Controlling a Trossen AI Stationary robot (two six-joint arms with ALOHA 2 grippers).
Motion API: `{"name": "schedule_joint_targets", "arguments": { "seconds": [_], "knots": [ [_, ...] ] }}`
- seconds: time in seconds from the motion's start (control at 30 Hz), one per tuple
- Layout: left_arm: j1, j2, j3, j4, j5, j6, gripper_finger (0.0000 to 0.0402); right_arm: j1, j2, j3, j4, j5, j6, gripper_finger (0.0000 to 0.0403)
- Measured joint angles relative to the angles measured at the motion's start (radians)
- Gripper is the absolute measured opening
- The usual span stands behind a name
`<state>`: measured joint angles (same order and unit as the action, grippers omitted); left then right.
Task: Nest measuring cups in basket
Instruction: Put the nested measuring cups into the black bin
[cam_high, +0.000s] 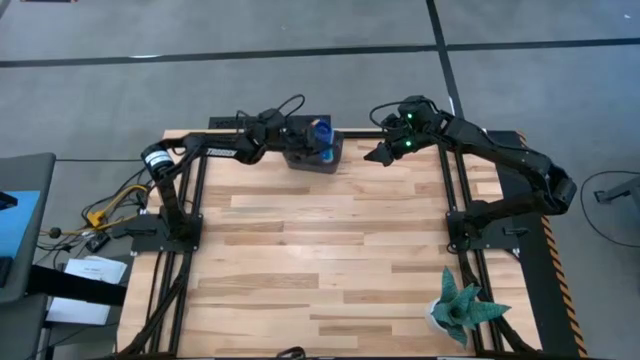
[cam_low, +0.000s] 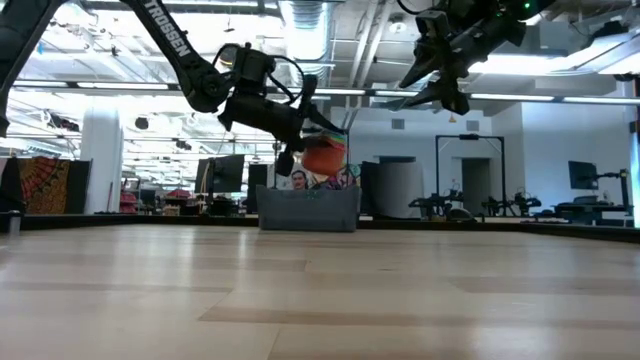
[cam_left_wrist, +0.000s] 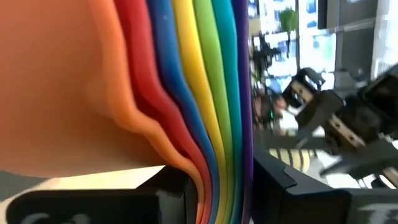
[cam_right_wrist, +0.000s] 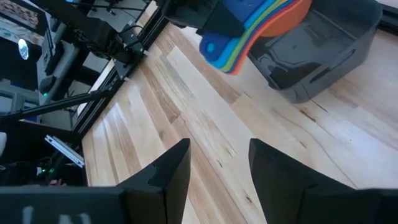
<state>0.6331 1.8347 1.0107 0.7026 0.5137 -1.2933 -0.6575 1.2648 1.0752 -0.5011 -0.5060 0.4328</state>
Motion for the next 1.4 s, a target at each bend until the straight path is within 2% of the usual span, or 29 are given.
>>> {"name": "schedule_joint_targets", "arguments": {
  "seconds": [0.23,0.43,0.6,0.93,1.4],
  "knots": [
    [0.069,0.000,0.033,-0.093,0.261,0.054,0.0088,0.000,0.000,0.000,-0.003,0.000,0.000,0.0189],
    [0.114,0.001,0.113,-0.316,0.403,0.245,0.0088,0.000,0.000,0.000,-0.002,0.000,0.003,0.0191],
    [0.126,0.100,0.186,-0.372,0.530,0.302,0.0088,0.000,0.000,0.000,-0.002,0.003,0.011,0.0185],
    [0.126,0.283,0.377,-0.381,0.576,0.309,0.0088,0.000,-0.002,0.000,-0.051,0.007,0.050,0.0188],
    [0.144,0.296,0.381,-0.570,0.547,0.395,0.0088,-0.038,-0.002,0.000,-0.042,0.017,0.056,0.0188]
  ]
}}
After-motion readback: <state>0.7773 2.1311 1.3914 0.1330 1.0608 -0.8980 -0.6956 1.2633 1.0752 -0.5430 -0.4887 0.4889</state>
